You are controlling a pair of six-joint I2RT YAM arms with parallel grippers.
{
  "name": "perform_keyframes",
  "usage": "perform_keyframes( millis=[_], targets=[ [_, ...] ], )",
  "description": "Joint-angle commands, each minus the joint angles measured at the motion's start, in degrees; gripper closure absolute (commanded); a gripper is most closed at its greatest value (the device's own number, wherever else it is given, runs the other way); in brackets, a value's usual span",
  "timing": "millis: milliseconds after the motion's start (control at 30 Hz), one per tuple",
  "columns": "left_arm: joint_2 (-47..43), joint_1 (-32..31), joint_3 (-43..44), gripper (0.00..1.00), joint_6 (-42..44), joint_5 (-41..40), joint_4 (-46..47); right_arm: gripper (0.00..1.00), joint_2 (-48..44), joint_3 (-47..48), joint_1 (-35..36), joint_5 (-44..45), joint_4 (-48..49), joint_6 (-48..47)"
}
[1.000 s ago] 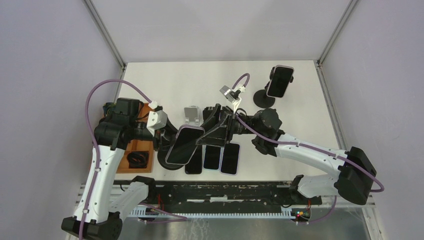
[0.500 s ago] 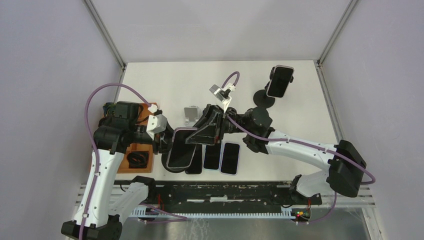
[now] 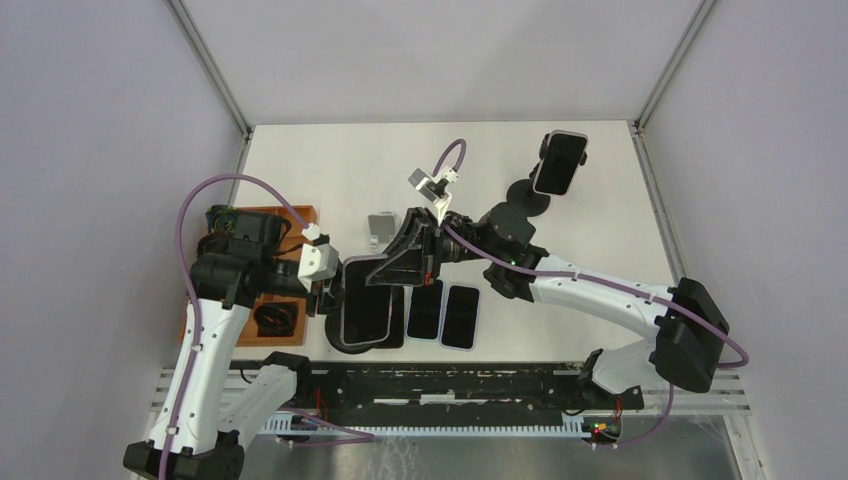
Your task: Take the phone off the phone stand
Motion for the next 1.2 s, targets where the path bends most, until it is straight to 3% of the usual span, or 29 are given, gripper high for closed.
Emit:
perform_keyframes(
  millis=[0,567,833,1167],
  targets=[
    [-1.1,0.1,-1.4,0.98,9.1,-5.9,-4.3,1.0,-4.3,4.5,-3.4,2.6,7.6,-0.2],
    [-3.4,0.1,-4.8,0.98,20.1,-14.3,-8.3,1.0,-9.2,-3.6,-13.2,9.2,31.2,12.2],
    [-3.5,0.1,-5.8,0.98,21.6,-16.0,-8.3,1.0,-13.7,-4.1,-18.3,7.9,29.0,12.2],
    [-3.2,0.1,-5.9,0.98,22.3,-16.4,-8.4,1.0,-19.4,-4.1,-22.5,5.4,16.0,7.6]
  ],
)
